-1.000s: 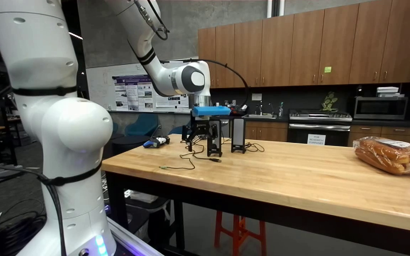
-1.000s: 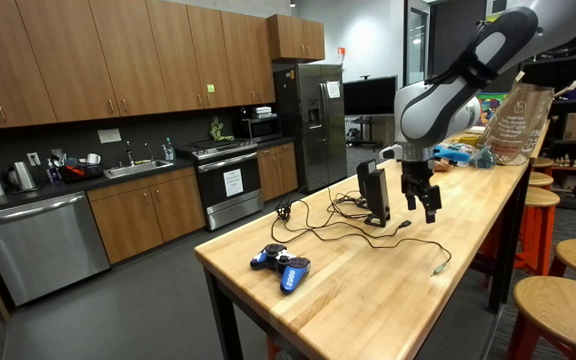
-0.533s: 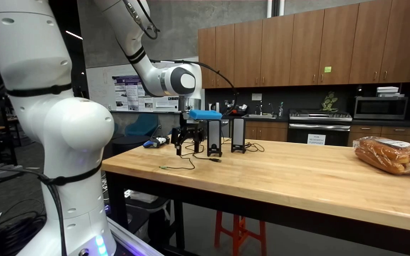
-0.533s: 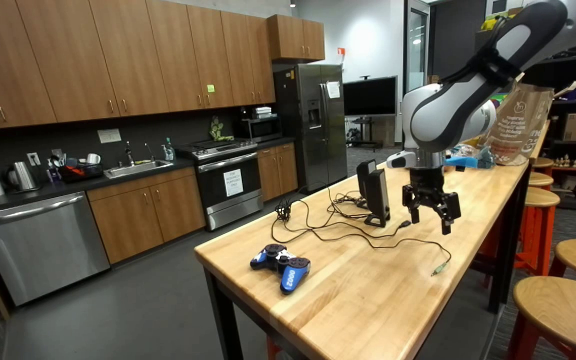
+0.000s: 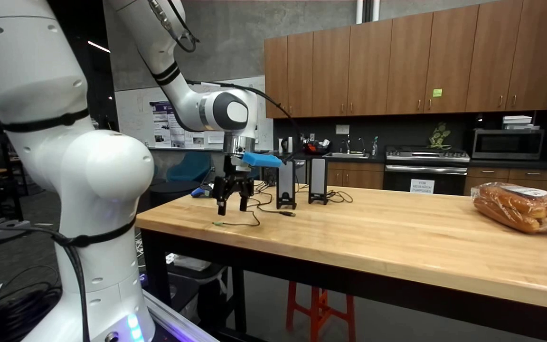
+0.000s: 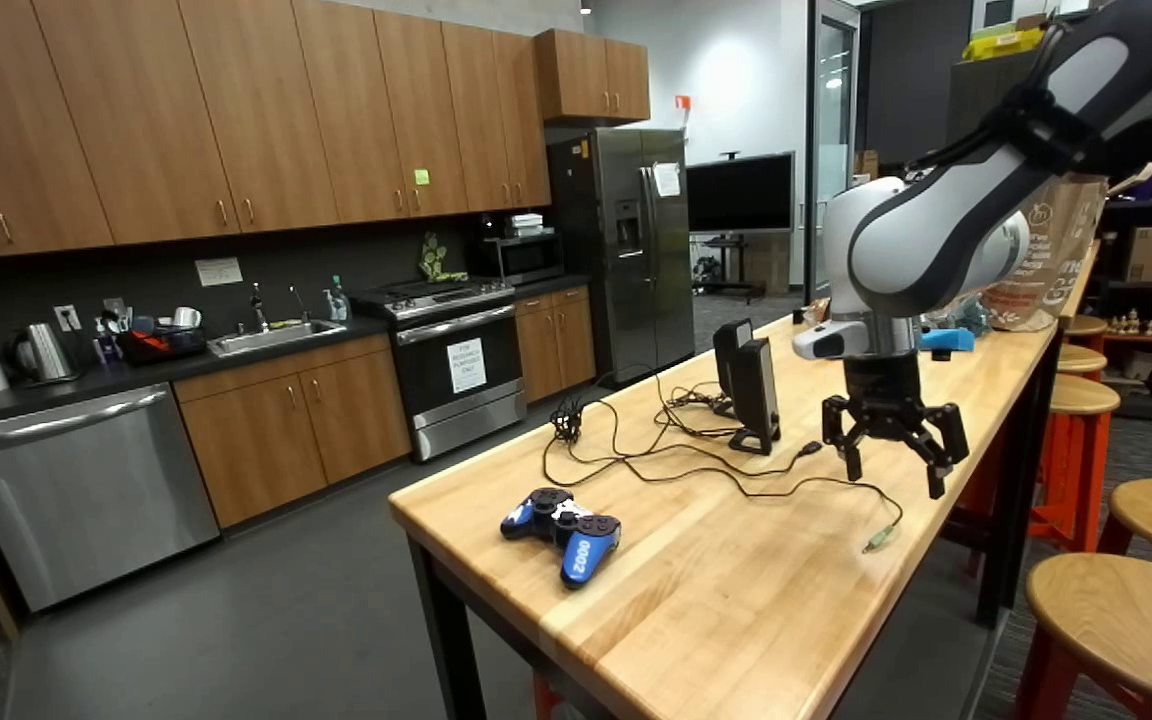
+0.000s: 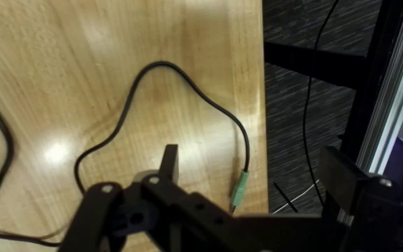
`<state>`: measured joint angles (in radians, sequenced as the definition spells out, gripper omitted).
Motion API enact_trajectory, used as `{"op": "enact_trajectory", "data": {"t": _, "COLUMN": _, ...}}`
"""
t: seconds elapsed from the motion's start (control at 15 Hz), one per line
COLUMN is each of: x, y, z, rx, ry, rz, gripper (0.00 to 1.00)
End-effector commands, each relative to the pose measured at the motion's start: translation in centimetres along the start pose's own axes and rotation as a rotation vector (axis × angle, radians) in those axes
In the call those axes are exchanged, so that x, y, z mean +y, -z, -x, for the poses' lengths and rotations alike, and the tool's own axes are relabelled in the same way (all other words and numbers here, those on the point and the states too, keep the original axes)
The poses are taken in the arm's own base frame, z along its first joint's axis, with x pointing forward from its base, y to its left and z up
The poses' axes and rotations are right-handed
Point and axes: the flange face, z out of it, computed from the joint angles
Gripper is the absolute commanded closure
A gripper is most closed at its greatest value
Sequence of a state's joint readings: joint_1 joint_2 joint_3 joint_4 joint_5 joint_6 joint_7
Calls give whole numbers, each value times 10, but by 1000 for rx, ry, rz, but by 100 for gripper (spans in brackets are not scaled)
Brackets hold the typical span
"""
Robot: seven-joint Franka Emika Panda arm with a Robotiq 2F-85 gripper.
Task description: Move the usb and the aux jack and place them in front of the speaker on the left
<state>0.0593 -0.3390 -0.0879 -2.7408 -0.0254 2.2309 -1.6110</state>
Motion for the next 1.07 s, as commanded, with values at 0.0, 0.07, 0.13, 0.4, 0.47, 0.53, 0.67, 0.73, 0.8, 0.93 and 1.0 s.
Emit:
{"op": "enact_trajectory", "data": {"t": 0.0, "x": -21, "y": -7, "z": -9, "rx": 12, "ry": 56, "rz": -17, "gripper": 0}}
{"op": "enact_trajectory", "data": {"t": 0.07, "x": -22, "y": -8, "z": -11, "rx": 11, "ry": 64, "rz": -26, "gripper": 0}}
{"op": "enact_trajectory", "data": {"t": 0.13, "x": -16, "y": -5, "z": -13, "rx": 10, "ry": 72, "rz": -35, "gripper": 0}}
{"op": "enact_trajectory", "data": {"t": 0.4, "x": -17, "y": -7, "z": -21, "rx": 1, "ry": 94, "rz": -45, "gripper": 27}}
{"op": "enact_trajectory", "data": {"t": 0.47, "x": -17, "y": -7, "z": -22, "rx": -2, "ry": 97, "rz": -48, "gripper": 32}}
{"op": "enact_trajectory", "data": {"t": 0.53, "x": -17, "y": -7, "z": -23, "rx": -5, "ry": 99, "rz": -53, "gripper": 28}}
{"op": "enact_trajectory", "data": {"t": 0.67, "x": -17, "y": -9, "z": -24, "rx": -11, "ry": 99, "rz": -61, "gripper": 11}}
{"op": "enact_trajectory", "data": {"t": 0.73, "x": -17, "y": -10, "z": -24, "rx": -12, "ry": 99, "rz": -65, "gripper": 6}}
{"op": "enact_trajectory", "data": {"t": 0.8, "x": -17, "y": -10, "z": -24, "rx": -13, "ry": 99, "rz": -69, "gripper": 3}}
{"op": "enact_trajectory", "data": {"t": 0.93, "x": -18, "y": -12, "z": -24, "rx": -13, "ry": 99, "rz": -76, "gripper": 0}}
{"op": "enact_trajectory", "data": {"t": 1.0, "x": -18, "y": -13, "z": -24, "rx": -14, "ry": 99, "rz": -80, "gripper": 0}}
